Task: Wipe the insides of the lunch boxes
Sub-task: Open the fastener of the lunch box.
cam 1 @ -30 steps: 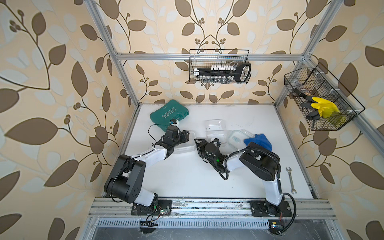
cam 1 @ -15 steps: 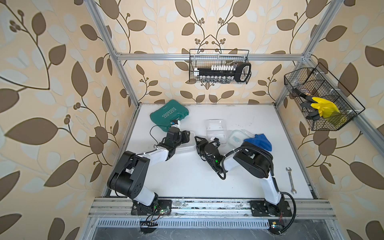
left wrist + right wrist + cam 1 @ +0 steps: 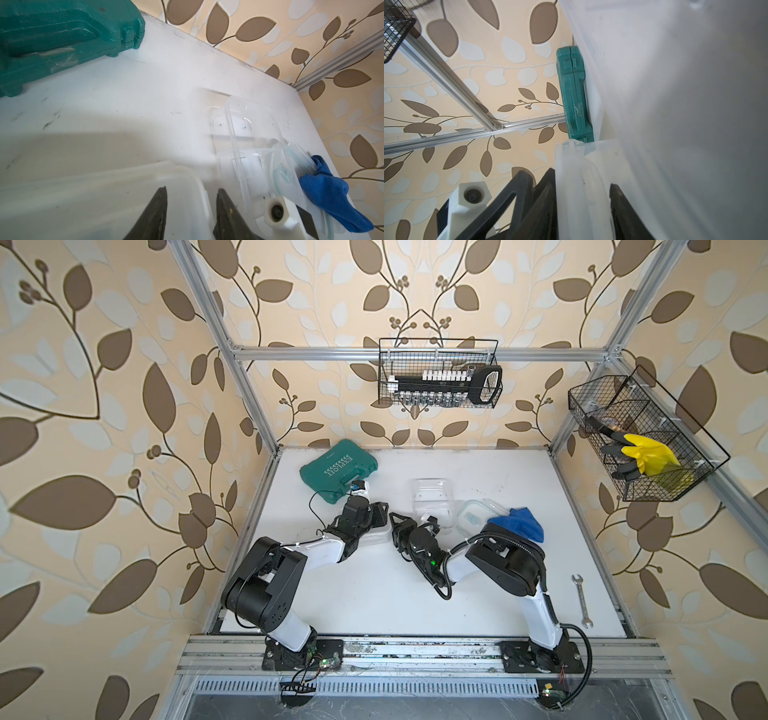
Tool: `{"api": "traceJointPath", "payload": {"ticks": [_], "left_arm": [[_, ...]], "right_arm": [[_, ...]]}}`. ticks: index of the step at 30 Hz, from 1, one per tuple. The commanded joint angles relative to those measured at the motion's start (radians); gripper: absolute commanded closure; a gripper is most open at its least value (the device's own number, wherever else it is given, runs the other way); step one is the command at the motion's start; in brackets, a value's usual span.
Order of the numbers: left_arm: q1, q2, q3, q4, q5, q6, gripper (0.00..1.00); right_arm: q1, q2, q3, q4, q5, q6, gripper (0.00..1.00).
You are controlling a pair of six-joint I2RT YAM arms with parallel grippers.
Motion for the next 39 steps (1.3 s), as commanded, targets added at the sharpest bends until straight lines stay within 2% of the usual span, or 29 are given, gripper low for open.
{"api": "traceJointPath", "payload": {"ticks": [1, 5, 9, 13, 17, 20, 23, 27, 29, 35, 37, 39], "left_arm": [[-0.031, 0.104, -0.09, -0.389, 0.037, -0.06, 0.59], [-0.036, 0.12, -0.11, -0.363, 0.037, -0.086, 0.61], [-0.045, 0.136, -0.125, -0.342, 0.038, -0.107, 0.63], [-0.054, 0.168, -0.138, -0.31, 0.041, -0.13, 0.64], [-0.059, 0.196, -0.145, -0.282, 0.05, -0.149, 0.65], [-0.059, 0.169, -0.144, -0.288, 0.054, -0.156, 0.65], [-0.059, 0.099, -0.119, -0.35, 0.043, -0.15, 0.64], [-0.059, -0.04, -0.049, -0.487, 0.019, -0.128, 0.58], [-0.058, -0.108, 0.004, -0.578, 0.012, -0.105, 0.49], [-0.03, -0.333, 0.141, -0.814, -0.043, -0.045, 0.25], [0.018, -0.385, 0.163, -0.868, -0.046, -0.036, 0.16], [0.128, -0.426, 0.156, -0.89, 0.012, -0.033, 0.11]], "right_arm": [[0.016, 0.021, 0.005, 0.148, 0.034, 0.061, 0.6], [0.016, 0.015, -0.009, 0.16, 0.047, 0.049, 0.72], [0.016, 0.011, -0.02, 0.17, 0.058, 0.046, 0.78], [0.016, 0.01, -0.019, 0.176, 0.058, 0.037, 0.88], [0.016, 0.003, -0.011, 0.166, 0.05, 0.028, 0.9], [0.016, -0.01, -0.024, 0.152, 0.057, 0.024, 0.88], [0.016, -0.035, -0.049, 0.134, 0.071, 0.013, 0.82], [0.016, -0.093, -0.052, 0.055, 0.064, -0.024, 0.6], [0.016, -0.114, -0.056, 0.039, 0.066, -0.048, 0.48], [0.016, -0.23, -0.068, -0.154, 0.056, -0.122, 0.35], [0.016, -0.28, -0.075, -0.196, 0.062, -0.176, 0.34], [0.014, -0.341, -0.065, -0.308, 0.056, -0.22, 0.32]]}}
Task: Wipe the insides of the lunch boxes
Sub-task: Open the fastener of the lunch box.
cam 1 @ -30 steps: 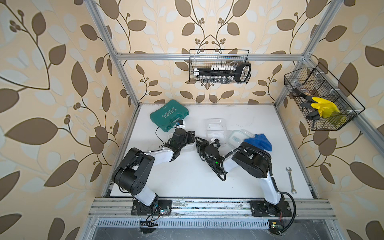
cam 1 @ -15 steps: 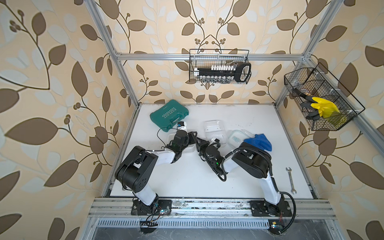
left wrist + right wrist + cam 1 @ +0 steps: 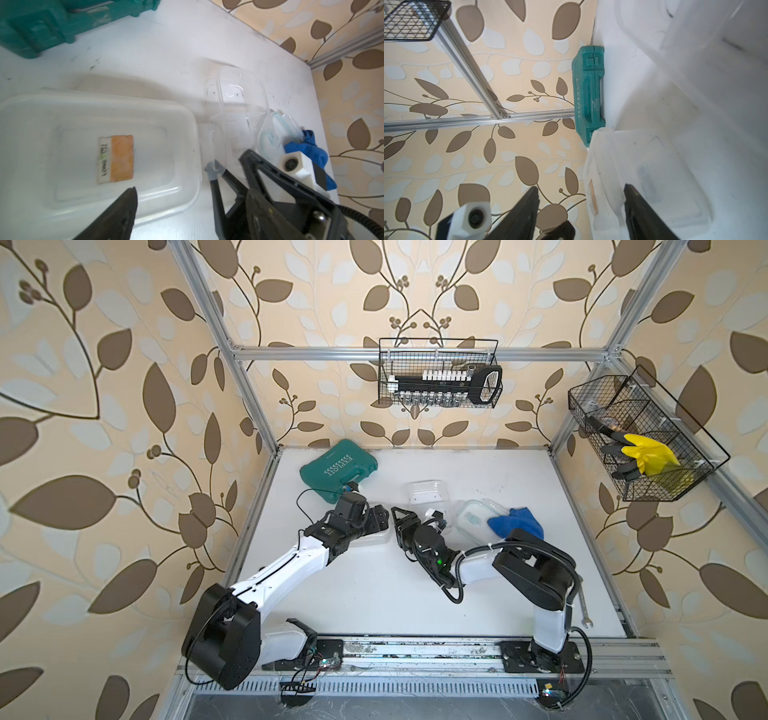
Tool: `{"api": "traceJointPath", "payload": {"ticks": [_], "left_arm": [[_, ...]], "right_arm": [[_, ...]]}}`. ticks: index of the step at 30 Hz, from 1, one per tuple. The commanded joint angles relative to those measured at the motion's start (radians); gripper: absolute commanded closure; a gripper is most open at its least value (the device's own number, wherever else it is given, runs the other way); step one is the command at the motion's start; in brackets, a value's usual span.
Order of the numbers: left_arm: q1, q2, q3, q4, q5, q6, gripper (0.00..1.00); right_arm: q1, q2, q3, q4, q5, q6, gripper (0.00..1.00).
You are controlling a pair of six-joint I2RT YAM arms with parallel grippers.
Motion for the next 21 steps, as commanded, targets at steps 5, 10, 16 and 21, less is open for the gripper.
{"api": "traceJointPath", "payload": {"ticks": [5, 10, 16, 21], "left_arm": [[0.315, -0.101, -0.044, -0.193, 0.083, 0.017, 0.01], [0.352, -0.029, -0.079, -0.104, 0.16, -0.019, 0.01], [0.358, 0.077, -0.166, 0.113, 0.3, -0.097, 0.03], [0.357, 0.178, -0.094, 0.173, 0.432, -0.034, 0.08]], "right_arm": [[-0.005, -0.211, 0.082, -0.517, 0.006, -0.147, 0.28], [0.001, -0.284, 0.114, -0.71, 0.039, -0.203, 0.25], [-0.011, -0.192, 0.283, -0.704, -0.078, -0.495, 0.26], [-0.01, -0.04, 0.547, -0.923, -0.197, -0.856, 0.27]]}}
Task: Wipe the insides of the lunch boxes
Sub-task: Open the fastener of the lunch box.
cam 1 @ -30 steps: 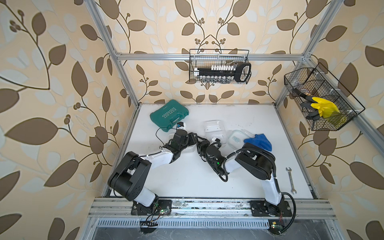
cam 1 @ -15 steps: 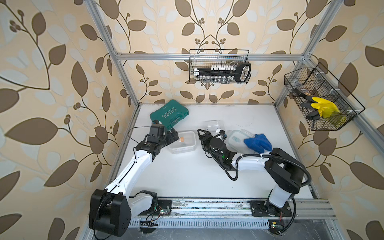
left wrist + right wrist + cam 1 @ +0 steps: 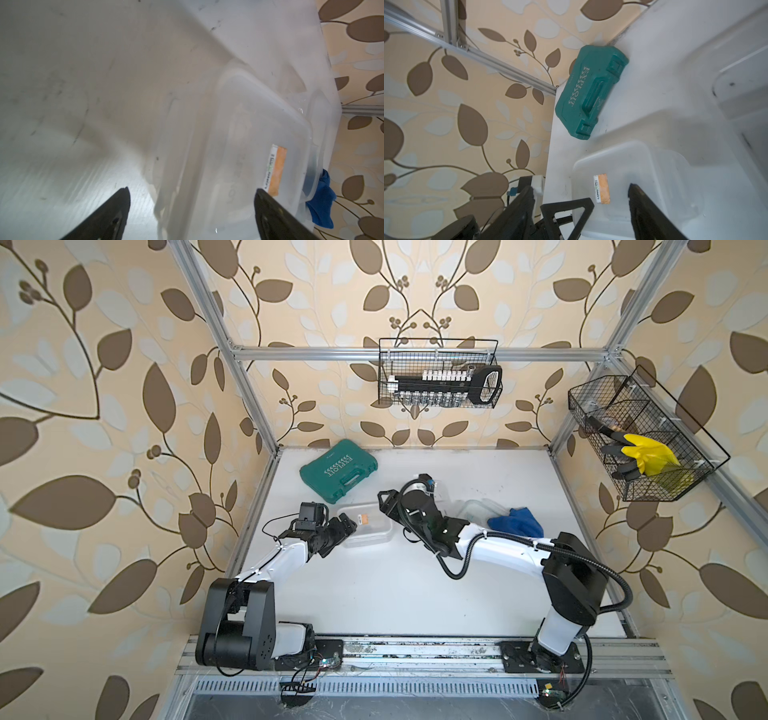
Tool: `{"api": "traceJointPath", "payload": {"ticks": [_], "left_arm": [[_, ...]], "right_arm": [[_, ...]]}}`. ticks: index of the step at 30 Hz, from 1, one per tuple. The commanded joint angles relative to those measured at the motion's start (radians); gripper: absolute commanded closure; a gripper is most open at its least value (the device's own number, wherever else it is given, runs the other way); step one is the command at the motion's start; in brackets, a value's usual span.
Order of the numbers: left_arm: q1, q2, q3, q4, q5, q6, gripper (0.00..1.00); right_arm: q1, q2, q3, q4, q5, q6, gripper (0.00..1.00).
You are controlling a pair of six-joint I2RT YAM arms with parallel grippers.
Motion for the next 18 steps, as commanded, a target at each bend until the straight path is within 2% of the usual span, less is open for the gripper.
{"api": "traceJointPath", "payload": {"ticks": [1, 4, 9, 13, 18], "left_arm": [[0.006, 0.064, 0.082, 0.088, 0.119, 0.036, 0.08], [0.005, 0.086, 0.107, 0.141, 0.135, 0.008, 0.1], [0.009, 0.05, 0.064, 0.206, 0.075, -0.077, 0.08], [0.018, 0.01, -0.02, 0.291, 0.051, -0.175, 0.07], [0.02, 0.022, -0.118, 0.439, 0.02, -0.321, 0.07]], "right_arm": [[0.001, 0.068, 0.11, -0.179, -0.077, -0.322, 0.28], [-0.001, 0.116, 0.169, -0.226, -0.068, -0.467, 0.28], [0.001, 0.226, 0.298, -0.321, 0.011, -0.663, 0.29], [0.0, 0.28, 0.335, -0.351, 0.073, -0.724, 0.33], [0.016, 0.314, 0.323, -0.362, 0.13, -0.777, 0.36]]}}
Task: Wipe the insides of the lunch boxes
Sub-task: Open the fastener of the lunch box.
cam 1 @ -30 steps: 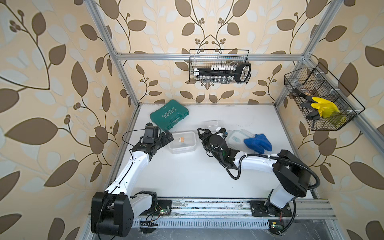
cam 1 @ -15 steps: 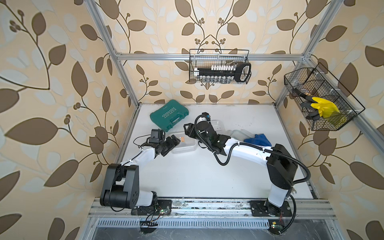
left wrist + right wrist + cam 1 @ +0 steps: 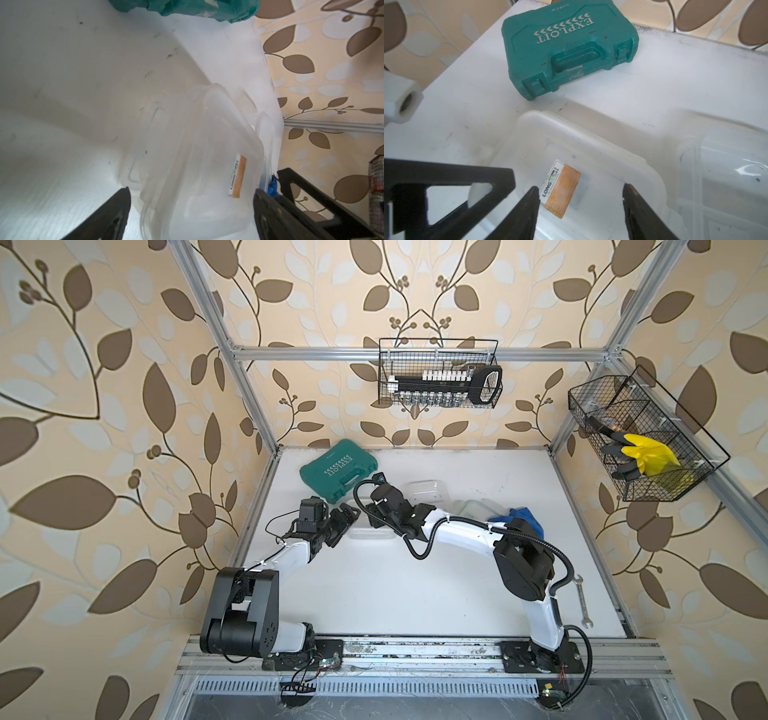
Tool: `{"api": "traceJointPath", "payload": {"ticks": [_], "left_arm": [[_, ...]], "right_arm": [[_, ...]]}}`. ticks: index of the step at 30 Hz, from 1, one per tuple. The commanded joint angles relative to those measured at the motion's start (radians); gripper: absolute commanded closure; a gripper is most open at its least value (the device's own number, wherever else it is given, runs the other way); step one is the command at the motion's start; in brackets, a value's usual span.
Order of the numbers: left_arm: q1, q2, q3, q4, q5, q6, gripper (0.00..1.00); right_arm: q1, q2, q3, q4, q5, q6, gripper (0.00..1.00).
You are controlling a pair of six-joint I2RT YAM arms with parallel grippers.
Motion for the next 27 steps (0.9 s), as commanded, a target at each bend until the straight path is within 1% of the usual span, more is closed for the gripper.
{"api": "traceJointPath", "payload": {"ticks": [1, 4, 6, 8, 9, 14, 18, 21, 27], "left_arm": [[0.013, -0.004, -0.052, 0.152, -0.047, -0.129, 0.07], [0.016, 0.019, -0.096, 0.263, -0.06, -0.184, 0.08], [0.018, 0.037, -0.116, 0.338, -0.063, -0.21, 0.09], [0.019, 0.052, -0.114, 0.384, -0.063, -0.214, 0.09], [0.02, 0.084, -0.113, 0.409, -0.063, -0.215, 0.1], [0.03, 0.152, -0.094, 0.5, -0.045, -0.21, 0.13], [0.04, 0.188, -0.086, 0.554, -0.014, -0.208, 0.2], [0.042, 0.19, -0.091, 0.586, -0.018, -0.217, 0.24], [0.043, 0.161, -0.087, 0.625, 0.008, -0.243, 0.36]], "right_arm": [[0.018, 0.032, 0.022, -0.043, 0.08, -0.093, 0.37], [0.03, 0.047, 0.015, -0.055, 0.105, -0.103, 0.41], [0.038, 0.05, -0.001, -0.055, 0.111, -0.106, 0.48], [0.045, 0.049, -0.024, -0.051, 0.119, -0.101, 0.52], [0.047, 0.048, -0.039, -0.046, 0.116, -0.096, 0.53], [0.048, 0.065, -0.047, -0.082, 0.095, -0.081, 0.55], [0.048, 0.081, -0.037, -0.118, 0.071, -0.081, 0.56], [0.047, 0.084, -0.041, -0.136, 0.057, -0.074, 0.57], [0.048, 0.083, -0.076, -0.147, 0.028, -0.023, 0.58]]}}
